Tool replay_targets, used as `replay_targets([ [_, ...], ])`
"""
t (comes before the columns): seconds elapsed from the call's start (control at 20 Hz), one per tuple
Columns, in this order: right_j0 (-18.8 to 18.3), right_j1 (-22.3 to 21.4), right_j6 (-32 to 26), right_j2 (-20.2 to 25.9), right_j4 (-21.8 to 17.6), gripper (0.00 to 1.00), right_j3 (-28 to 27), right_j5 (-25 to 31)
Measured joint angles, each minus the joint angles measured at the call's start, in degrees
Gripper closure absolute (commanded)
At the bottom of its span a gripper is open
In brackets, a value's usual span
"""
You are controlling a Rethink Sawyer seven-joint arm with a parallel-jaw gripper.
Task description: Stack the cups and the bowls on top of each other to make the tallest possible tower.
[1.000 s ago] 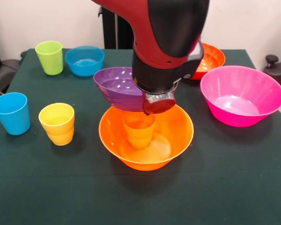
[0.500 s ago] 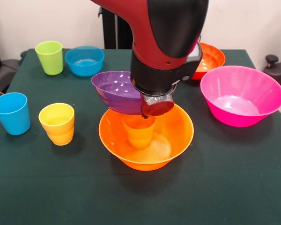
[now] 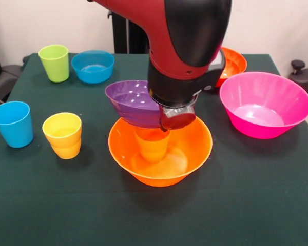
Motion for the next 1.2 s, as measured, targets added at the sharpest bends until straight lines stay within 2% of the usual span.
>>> replay_targets([
  [0.45,0.0,0.5,0.0,0.9,-0.2,1.0,-1.2,0.0],
  [0.75,0.0,2.3,0.0,0.9,-3.0,1.0,-5.1,0.4],
  [1.2,-0.3,4.3,0.0,0.9,-5.3,1.0,-8.6,2.7],
])
